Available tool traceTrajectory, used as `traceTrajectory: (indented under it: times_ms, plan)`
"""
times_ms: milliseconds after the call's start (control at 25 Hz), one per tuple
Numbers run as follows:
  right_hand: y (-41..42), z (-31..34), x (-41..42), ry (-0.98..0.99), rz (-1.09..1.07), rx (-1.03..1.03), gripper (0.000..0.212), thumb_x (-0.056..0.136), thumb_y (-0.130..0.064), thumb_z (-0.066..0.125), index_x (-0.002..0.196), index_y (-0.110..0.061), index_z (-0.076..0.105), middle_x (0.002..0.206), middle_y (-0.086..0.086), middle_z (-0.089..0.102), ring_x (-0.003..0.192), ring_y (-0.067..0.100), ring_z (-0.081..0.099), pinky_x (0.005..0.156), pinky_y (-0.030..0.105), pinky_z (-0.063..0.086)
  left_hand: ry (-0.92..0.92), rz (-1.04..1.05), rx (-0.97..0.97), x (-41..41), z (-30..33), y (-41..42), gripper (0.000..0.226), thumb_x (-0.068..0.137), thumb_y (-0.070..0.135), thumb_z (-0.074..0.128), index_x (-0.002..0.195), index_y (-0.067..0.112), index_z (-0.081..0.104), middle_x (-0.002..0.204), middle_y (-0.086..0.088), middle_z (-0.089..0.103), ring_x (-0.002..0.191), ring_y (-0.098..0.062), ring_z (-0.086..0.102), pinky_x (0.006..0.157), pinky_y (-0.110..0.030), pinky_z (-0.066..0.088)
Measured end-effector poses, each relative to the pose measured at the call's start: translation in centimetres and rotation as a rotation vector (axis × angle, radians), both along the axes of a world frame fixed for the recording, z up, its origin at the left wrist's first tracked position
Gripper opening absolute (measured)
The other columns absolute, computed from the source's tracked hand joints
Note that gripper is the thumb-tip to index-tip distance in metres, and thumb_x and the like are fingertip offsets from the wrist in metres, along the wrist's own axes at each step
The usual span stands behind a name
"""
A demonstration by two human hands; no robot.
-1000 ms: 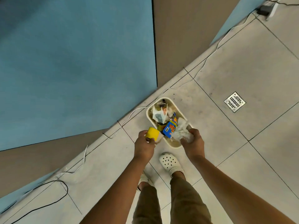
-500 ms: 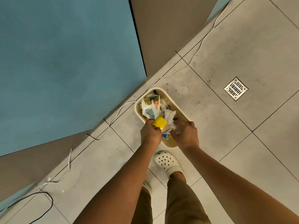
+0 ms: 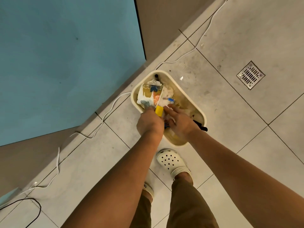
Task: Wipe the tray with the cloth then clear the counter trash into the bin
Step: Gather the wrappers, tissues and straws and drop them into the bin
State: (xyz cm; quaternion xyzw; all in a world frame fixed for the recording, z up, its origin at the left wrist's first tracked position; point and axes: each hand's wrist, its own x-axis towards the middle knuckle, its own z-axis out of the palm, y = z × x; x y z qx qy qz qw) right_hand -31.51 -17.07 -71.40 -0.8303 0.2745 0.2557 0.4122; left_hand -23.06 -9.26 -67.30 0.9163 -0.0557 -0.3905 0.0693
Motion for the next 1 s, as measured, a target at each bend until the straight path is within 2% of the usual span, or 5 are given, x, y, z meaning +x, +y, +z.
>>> traceTrajectory:
  times_ms: [160, 320, 480, 640, 1000]
  plan:
    - [-1.2, -1.1, 1.9, 0.079, 0.230, -0.048, 0.046, 0.100, -0.023, 0.033, 0.145, -0.020, 0.026, 0.155, 0.002, 0.018, 0.141, 0.022, 0.020, 0.112, 0.029, 0.014, -0.021, -0.081, 0.034, -0.3, 0.2, 0.1, 0.033, 0.090, 0.044, 0.049, 0.107, 0.016, 0.056, 0.105, -0.007, 0.066, 0.095, -0.026, 0.063, 0.061, -0.029, 0.039]
    - [-0.9, -1.2, 2.9, 0.089, 0.118, -0.023, 0.046, 0.097, -0.023, 0.039, 0.142, -0.020, 0.034, 0.151, 0.005, 0.029, 0.138, 0.026, 0.028, 0.112, 0.044, 0.027, -0.036, -0.024, -0.078, -0.4, 1.1, 1.1, 0.031, 0.093, 0.043, 0.043, 0.111, 0.022, 0.056, 0.105, -0.003, 0.066, 0.096, -0.023, 0.061, 0.064, -0.029, 0.041]
    - [0.3, 0.4, 1.7, -0.074, -0.337, -0.023, 0.041, 0.093, -0.010, 0.042, 0.133, -0.014, 0.047, 0.139, 0.011, 0.045, 0.123, 0.026, 0.047, 0.097, 0.025, 0.036, 0.108, 0.168, -0.396, 0.2, 2.2, 2.6, 0.029, 0.097, 0.022, 0.041, 0.119, 0.023, 0.059, 0.119, -0.004, 0.063, 0.109, -0.021, 0.058, 0.079, -0.026, 0.048]
    - [1.6, 2.7, 0.4, -0.327, -0.660, 0.058, 0.031, 0.090, -0.013, 0.052, 0.120, -0.016, 0.059, 0.125, 0.010, 0.055, 0.105, 0.021, 0.055, 0.089, 0.024, 0.043, 0.242, -0.104, -0.421, -0.1, 2.7, 2.9, 0.039, 0.096, 0.011, 0.036, 0.127, 0.025, 0.056, 0.132, -0.003, 0.054, 0.119, -0.023, 0.050, 0.100, -0.031, 0.043]
    - [1.3, 0.2, 0.9, -0.030, 0.103, -0.113, 0.037, 0.090, -0.006, 0.048, 0.125, -0.015, 0.057, 0.126, 0.009, 0.057, 0.115, 0.028, 0.052, 0.097, 0.031, 0.038, 0.135, 0.021, -0.379, -1.3, 1.3, 4.6, 0.029, 0.094, 0.023, 0.048, 0.117, 0.012, 0.062, 0.120, -0.006, 0.059, 0.104, -0.017, 0.057, 0.073, -0.009, 0.032]
